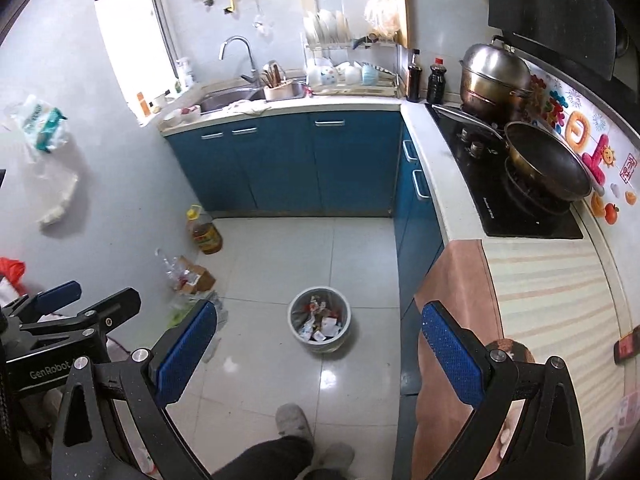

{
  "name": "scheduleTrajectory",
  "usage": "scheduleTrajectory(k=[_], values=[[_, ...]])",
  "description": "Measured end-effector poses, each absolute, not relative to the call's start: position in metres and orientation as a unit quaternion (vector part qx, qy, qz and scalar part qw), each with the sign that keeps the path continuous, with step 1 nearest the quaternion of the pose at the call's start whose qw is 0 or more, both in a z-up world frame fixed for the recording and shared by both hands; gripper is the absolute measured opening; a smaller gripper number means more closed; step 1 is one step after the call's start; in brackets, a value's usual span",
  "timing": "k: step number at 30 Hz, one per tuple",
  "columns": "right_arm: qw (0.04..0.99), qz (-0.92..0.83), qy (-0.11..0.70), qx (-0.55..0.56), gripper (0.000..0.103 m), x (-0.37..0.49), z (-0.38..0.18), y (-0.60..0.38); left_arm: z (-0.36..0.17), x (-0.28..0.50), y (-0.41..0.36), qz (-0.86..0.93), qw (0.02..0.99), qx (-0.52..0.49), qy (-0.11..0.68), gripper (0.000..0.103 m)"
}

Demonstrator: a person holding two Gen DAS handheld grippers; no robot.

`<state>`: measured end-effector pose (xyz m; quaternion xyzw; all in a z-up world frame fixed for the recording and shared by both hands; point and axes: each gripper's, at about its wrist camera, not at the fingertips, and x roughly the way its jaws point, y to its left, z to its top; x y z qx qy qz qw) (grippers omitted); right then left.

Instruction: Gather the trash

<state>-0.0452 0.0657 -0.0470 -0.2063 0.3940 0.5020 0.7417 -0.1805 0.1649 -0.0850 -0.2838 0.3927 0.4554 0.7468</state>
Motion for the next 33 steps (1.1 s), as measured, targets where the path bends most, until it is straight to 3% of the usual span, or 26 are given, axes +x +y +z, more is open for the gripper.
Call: scheduleTrajectory(k=[8, 33], values=[[0.724, 0.516, 0.413, -0.198, 0.103, -0.063, -0.022, 0.041, -0.06, -0.203, 0.149, 0.437, 0.758, -0.29, 0.388, 0.103], [0.717, 0.507, 0.437, -0.192, 0.103, -0.088, -0.02, 0.025, -0.064, -0.234, 0.14, 0.389, 0.772, -0.302, 0.402, 0.103]])
